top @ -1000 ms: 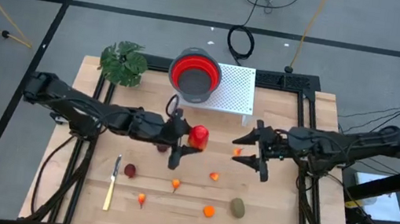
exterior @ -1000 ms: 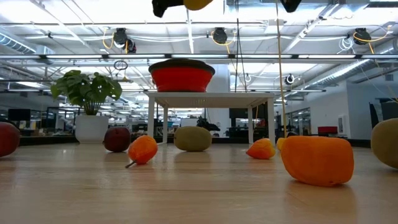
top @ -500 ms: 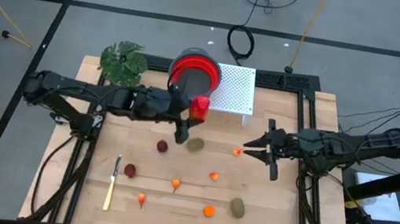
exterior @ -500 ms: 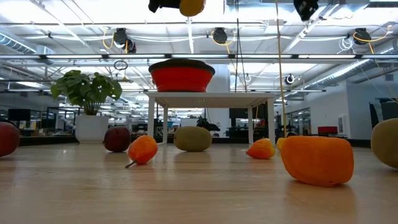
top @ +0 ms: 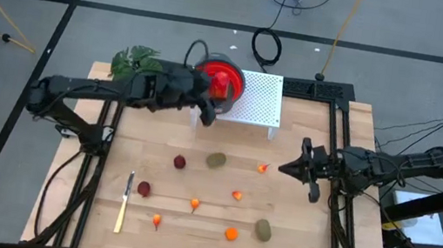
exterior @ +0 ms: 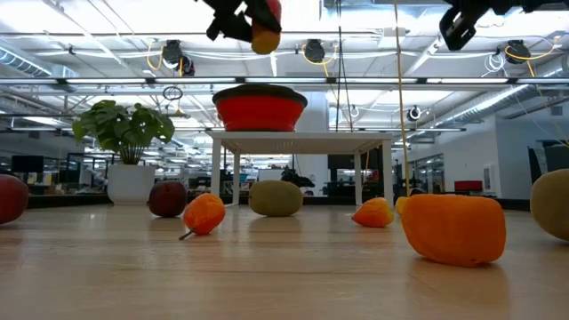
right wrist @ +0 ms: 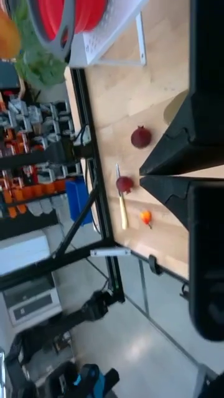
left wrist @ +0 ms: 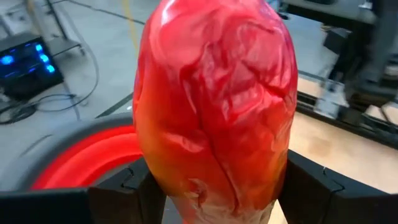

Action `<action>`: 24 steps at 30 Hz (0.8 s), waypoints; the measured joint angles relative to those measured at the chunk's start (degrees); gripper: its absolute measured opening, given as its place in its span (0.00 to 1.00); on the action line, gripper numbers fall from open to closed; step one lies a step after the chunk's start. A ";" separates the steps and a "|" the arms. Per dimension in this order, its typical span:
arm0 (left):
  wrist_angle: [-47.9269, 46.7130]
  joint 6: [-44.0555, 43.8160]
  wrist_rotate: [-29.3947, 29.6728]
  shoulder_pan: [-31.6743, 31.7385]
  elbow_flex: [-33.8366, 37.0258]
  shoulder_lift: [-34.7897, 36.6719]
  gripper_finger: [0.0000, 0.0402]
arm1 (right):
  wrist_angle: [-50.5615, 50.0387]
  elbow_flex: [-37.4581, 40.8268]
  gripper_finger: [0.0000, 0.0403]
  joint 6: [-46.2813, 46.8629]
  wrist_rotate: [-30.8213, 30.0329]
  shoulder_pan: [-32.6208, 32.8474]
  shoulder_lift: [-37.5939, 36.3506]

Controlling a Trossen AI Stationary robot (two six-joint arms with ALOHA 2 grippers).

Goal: Pick & Place Fruit
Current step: Put the mango into the red strainer bowl on the shelf

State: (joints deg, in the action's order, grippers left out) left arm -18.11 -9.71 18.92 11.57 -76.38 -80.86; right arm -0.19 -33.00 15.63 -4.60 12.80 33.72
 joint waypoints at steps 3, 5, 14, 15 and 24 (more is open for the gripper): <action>0.20 0.23 -2.16 3.86 0.00 0.00 0.59 | 0.17 0.56 0.00 -1.17 -1.17 0.00 -0.56; 0.75 0.41 -4.27 6.61 0.00 0.00 0.59 | 0.48 0.56 0.01 -1.29 -2.95 0.00 -0.60; 1.91 0.52 -11.20 15.38 0.00 -0.69 0.59 | 2.08 0.56 0.00 -4.37 -6.19 -0.07 -0.58; 2.15 0.52 -11.77 15.94 0.00 -1.05 0.59 | 2.08 0.56 0.00 -4.38 -6.23 -0.07 -0.58; 2.14 -0.98 -14.05 17.21 -0.02 -5.11 0.59 | 2.12 0.56 0.00 -4.37 -6.29 -0.07 -0.56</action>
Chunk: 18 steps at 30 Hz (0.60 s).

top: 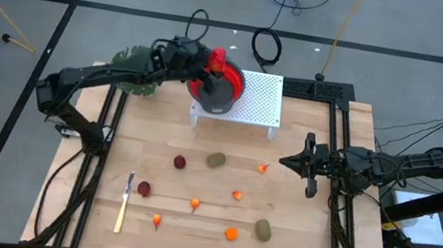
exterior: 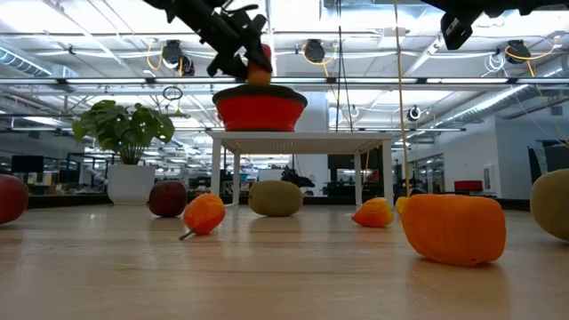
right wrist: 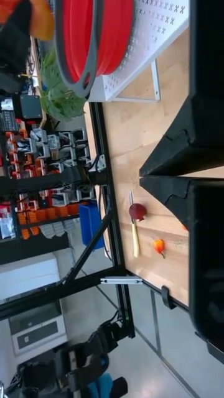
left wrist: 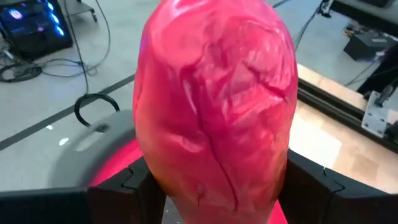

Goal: Pick & Place Fruit
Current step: Put the mango into the red strainer bowl on the shelf

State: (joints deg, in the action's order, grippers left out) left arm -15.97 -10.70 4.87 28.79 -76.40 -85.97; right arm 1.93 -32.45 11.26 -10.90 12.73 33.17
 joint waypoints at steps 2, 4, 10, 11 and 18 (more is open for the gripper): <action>-0.28 -0.36 -0.61 -0.13 0.00 -1.24 0.59 | -0.02 0.00 0.00 -0.02 0.00 0.00 0.00; -0.27 -0.60 -0.60 -0.55 0.00 -2.30 0.59 | -0.01 0.00 0.00 -0.02 0.00 0.00 0.00; -1.49 -1.65 -0.55 -1.50 0.00 -2.96 0.59 | -0.02 0.00 0.00 -0.02 0.00 0.00 0.00; -2.01 -1.66 -0.56 -1.73 0.00 -2.96 0.59 | -0.02 0.00 0.00 -0.02 0.00 0.00 0.00; -6.26 -1.61 -0.55 -3.11 0.00 -2.96 0.59 | -0.04 0.00 0.00 -0.02 0.00 0.00 0.00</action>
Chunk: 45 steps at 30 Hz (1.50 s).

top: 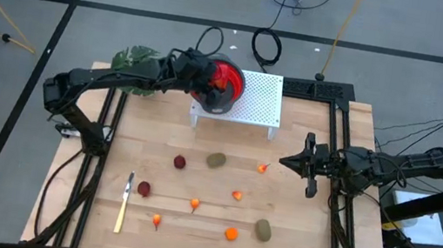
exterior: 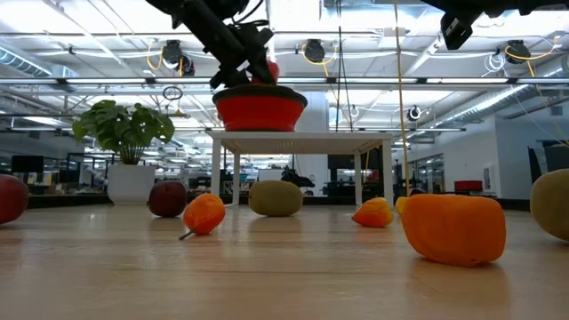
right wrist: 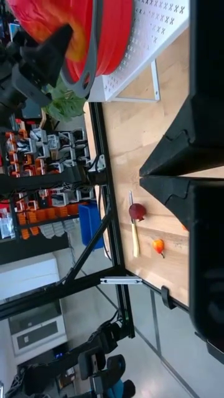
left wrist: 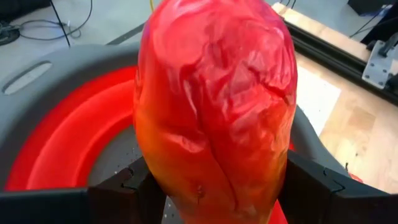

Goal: Pick & Place Fruit
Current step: Put the mango into the red strainer bowl on the shelf

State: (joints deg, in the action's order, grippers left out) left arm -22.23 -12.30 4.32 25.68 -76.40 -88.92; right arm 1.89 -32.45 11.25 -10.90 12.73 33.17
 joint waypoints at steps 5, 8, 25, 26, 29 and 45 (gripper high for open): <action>-1.44 0.10 0.04 0.08 0.00 0.00 0.59 | -0.01 0.00 0.00 0.00 0.15 0.00 0.00; -2.14 0.45 0.20 0.08 0.00 0.00 0.59 | -0.02 0.00 0.00 0.01 0.17 0.00 0.00; -1.25 1.89 -0.03 1.40 0.04 -1.73 0.59 | 0.00 0.00 0.00 0.02 0.44 0.00 0.02; -1.35 1.90 -0.04 1.46 0.04 -1.73 0.59 | 0.00 0.00 0.00 0.02 0.42 0.02 0.02; -1.70 2.12 -0.37 1.68 0.04 -1.73 0.59 | 0.00 0.00 0.00 0.02 0.44 0.00 0.02; -0.67 1.67 -1.81 2.01 0.04 -2.84 0.59 | 0.00 0.00 0.00 0.02 0.45 0.00 0.02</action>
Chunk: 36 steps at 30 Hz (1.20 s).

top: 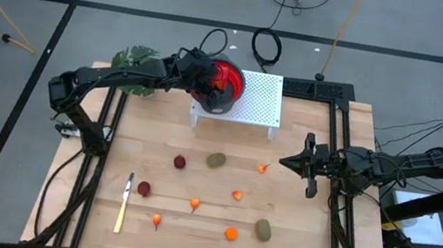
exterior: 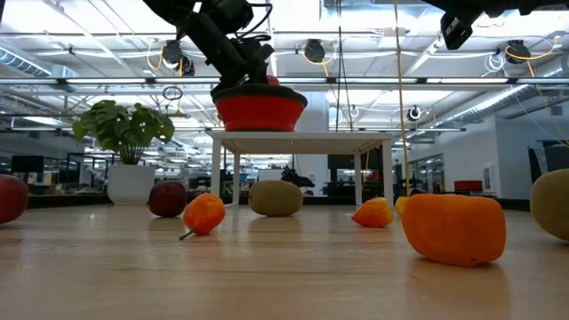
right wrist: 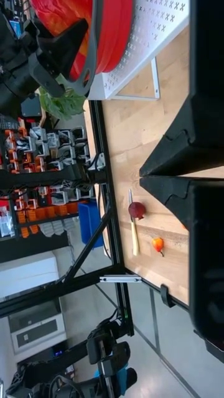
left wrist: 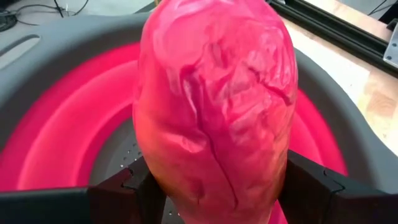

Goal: Pick & Place Fruit
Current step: Put the mango into the red strainer bowl on the shelf, then put the kiwi into the red strainer bowl on the shelf

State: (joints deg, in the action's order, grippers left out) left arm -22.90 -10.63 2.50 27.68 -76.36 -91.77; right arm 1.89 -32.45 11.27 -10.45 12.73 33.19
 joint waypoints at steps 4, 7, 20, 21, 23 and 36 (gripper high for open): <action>0.02 -0.01 0.00 0.00 0.00 0.00 0.60 | 0.00 0.00 0.00 0.00 -0.01 0.02 0.00; -0.02 -0.02 0.00 0.00 0.00 0.00 0.63 | 0.00 0.00 0.00 0.00 -0.01 0.02 0.00; 0.03 1.36 0.62 0.00 0.00 0.00 0.78 | 0.01 0.00 0.00 0.00 -0.01 0.02 0.00; 0.24 1.67 0.90 0.02 0.00 0.00 0.78 | 0.01 0.00 0.00 0.00 -0.01 0.01 0.00; 0.93 1.78 1.37 0.28 0.00 0.40 0.77 | 0.02 0.00 0.00 0.00 -0.01 0.02 0.00; 3.66 1.06 0.90 -0.43 0.00 8.69 0.70 | 0.04 0.00 0.00 0.00 0.01 0.02 -0.02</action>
State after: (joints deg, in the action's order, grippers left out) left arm -19.24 -9.57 3.41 27.25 -76.36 -83.08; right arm 1.93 -32.45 11.27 -10.44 12.75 33.17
